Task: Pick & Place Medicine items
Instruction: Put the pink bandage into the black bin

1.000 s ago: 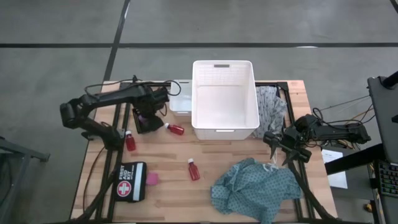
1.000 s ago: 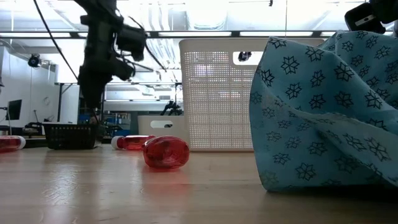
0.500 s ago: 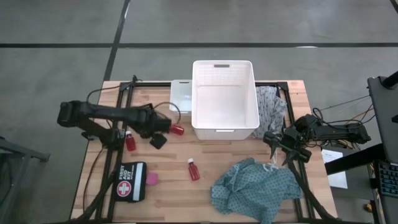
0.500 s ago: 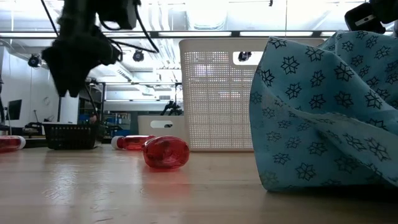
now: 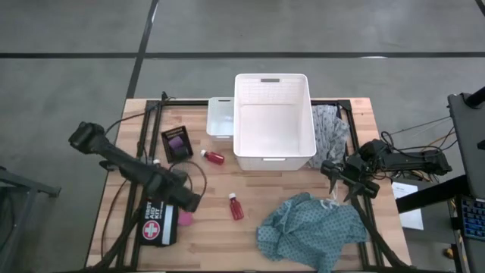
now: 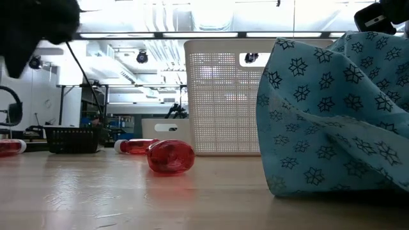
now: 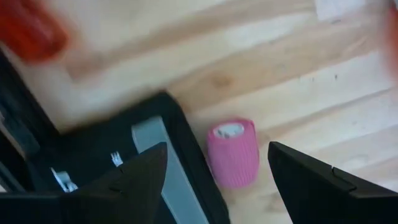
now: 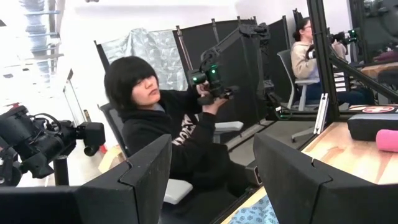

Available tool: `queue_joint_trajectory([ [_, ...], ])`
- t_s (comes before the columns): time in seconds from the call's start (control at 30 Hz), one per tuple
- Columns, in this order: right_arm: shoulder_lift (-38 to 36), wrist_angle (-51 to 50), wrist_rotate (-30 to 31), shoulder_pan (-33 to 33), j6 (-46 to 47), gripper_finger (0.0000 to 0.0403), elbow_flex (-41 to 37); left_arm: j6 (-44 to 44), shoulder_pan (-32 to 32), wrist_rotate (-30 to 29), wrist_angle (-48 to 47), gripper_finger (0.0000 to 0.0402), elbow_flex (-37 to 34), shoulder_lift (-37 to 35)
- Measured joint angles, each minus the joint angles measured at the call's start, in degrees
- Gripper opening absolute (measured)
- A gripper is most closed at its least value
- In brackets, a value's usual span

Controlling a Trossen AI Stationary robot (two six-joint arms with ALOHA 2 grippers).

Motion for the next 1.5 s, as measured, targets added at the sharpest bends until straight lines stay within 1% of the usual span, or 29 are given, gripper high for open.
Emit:
queue_joint_trajectory([
  [0.1, 0.0, 0.0, 0.0, 0.0, 0.0, 0.0224, 0.0, -5.0, -3.1, 0.1, 2.0, 0.0285, 0.0, 0.6],
  [0.23, 0.0, 0.0, 0.0, 0.0, 0.0, 0.0224, 0.0, -7.5, -5.1, 0.6, 4.2, 0.0285, 0.4, 3.6],
  [0.4, 0.0, 0.0, 0.0, 0.0, 0.0, 0.0224, 0.0, -6.7, -5.3, 3.4, 7.1, 0.0285, 1.4, 8.1],
  [0.63, 0.0, 0.0, 0.0, 0.0, 0.0, 0.0224, 0.0, -7.1, -5.1, 3.5, 6.6, 0.0285, 3.2, 12.8],
  [1.5, 0.0, 0.0, 0.0, 0.0, 0.0, 0.0224, 0.0, -5.1, -4.2, 2.4, 8.7, 0.0285, 2.7, 20.4],
])
